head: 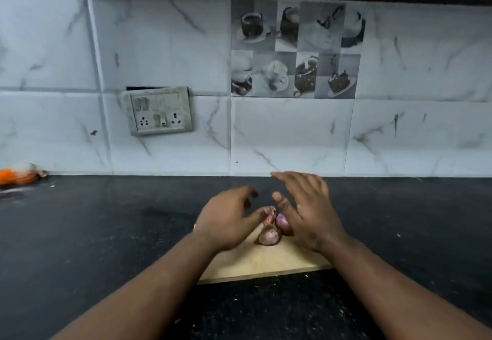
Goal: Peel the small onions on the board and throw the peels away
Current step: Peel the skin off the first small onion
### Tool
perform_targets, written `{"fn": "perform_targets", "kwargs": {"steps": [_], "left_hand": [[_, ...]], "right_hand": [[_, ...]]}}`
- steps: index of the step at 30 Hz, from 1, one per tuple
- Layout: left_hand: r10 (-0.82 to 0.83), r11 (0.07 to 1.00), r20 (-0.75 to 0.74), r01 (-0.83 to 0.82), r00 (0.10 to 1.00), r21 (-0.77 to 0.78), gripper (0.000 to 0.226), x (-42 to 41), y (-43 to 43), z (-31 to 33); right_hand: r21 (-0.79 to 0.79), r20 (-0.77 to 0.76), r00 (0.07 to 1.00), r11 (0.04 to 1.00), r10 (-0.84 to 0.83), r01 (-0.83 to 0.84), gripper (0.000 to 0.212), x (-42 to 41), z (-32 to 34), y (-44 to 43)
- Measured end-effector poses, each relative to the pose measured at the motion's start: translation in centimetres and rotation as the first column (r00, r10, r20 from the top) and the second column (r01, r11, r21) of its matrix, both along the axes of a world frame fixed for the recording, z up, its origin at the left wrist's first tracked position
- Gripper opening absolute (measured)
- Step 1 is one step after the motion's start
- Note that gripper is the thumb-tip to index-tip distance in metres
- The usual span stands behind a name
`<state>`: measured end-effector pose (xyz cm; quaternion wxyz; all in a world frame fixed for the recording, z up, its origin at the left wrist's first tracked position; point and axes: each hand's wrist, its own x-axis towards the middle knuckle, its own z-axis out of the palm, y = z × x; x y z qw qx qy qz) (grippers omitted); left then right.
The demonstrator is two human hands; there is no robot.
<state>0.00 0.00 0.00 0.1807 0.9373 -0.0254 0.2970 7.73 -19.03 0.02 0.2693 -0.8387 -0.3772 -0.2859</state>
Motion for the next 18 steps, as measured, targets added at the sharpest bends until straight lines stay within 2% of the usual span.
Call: {"fn": "perform_targets", "kwargs": {"steps": [4,10,14,16,18], "left_hand": [[0.065,0.979,-0.042,-0.055,0.997,0.196,0.048,-0.2,-2.1,-1.2],[0.037,0.961,-0.052,-0.021,0.998,0.276,0.044,-0.2,-2.8,-1.9],[-0.023,0.981,-0.042,0.03,0.999,0.194,0.035,-0.9,-2.8,-2.1],[-0.068,0.994,-0.012,0.068,0.998,0.086,0.026,-1.1,-2.1,-2.0],[-0.124,0.992,0.065,0.126,0.99,-0.027,0.026,-1.4,-1.5,-1.7]], "right_hand": [[-0.025,-0.001,1.0,1.0,-0.004,0.004,0.072,-0.4,-0.2,-0.1],[-0.027,-0.01,1.0,1.0,-0.005,0.005,0.067,-0.4,-0.3,-0.1],[-0.088,0.001,1.0,0.996,0.01,-0.01,0.07,-1.1,-0.3,0.1],[-0.13,0.015,1.0,0.991,0.024,-0.022,0.06,-1.7,-0.4,0.8],[-0.157,0.013,0.999,0.987,0.045,-0.043,0.05,-2.4,-0.5,1.1]]}}
